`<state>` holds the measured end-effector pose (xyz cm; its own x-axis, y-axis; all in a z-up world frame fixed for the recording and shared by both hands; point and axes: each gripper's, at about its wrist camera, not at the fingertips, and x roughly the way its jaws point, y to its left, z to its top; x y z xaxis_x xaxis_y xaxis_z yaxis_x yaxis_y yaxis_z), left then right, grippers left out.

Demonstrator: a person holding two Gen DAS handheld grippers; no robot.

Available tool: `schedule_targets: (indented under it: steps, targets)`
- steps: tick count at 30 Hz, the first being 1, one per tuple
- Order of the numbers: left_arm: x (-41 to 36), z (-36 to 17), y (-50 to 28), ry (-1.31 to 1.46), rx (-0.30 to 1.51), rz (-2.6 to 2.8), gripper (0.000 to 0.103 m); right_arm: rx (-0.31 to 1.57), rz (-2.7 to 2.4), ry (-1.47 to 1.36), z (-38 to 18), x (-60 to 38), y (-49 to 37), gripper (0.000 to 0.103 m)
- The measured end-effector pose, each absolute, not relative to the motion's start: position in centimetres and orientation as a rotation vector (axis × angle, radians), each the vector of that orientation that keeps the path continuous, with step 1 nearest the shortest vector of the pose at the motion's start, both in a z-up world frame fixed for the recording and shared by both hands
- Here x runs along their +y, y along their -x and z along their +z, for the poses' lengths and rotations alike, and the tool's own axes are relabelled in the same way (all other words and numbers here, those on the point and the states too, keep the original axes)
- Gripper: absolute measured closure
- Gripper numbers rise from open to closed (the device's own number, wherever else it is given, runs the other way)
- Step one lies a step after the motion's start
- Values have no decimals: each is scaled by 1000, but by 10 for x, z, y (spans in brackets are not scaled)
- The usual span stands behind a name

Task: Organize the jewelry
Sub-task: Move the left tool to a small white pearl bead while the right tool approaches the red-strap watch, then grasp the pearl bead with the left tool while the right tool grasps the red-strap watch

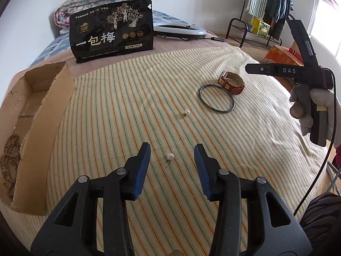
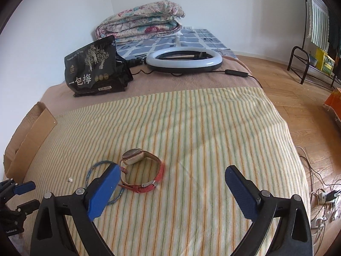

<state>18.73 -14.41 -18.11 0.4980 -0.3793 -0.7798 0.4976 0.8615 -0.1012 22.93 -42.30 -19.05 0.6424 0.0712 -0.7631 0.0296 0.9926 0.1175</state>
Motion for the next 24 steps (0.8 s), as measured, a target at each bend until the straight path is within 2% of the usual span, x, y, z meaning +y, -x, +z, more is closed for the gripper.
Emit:
schedule_targets:
  steps: [3, 6, 13, 16, 22, 24]
  targets:
    - [-147, -188, -189, -150, 913, -535, 62, 869, 47, -112, -198, -417, -229, 3]
    - [-149, -194, -189, -150, 924, -540, 71, 864, 64, -88, -204, -411, -228, 2]
    - [-154, -200, -189, -153, 926, -545, 71, 863, 93, -70, -211, -404, -237, 2]
    - [-157, -203, -190, -166, 930, -541, 80, 869, 98, -54, -214, -399, -241, 2]
    - [-158, -207, -192, -166, 929, -535, 80, 875, 93, -16, -220, -390, -249, 2]
    - [-158, -208, -193, -167, 927, -530, 85, 880, 92, -12, -222, -389, -251, 2]
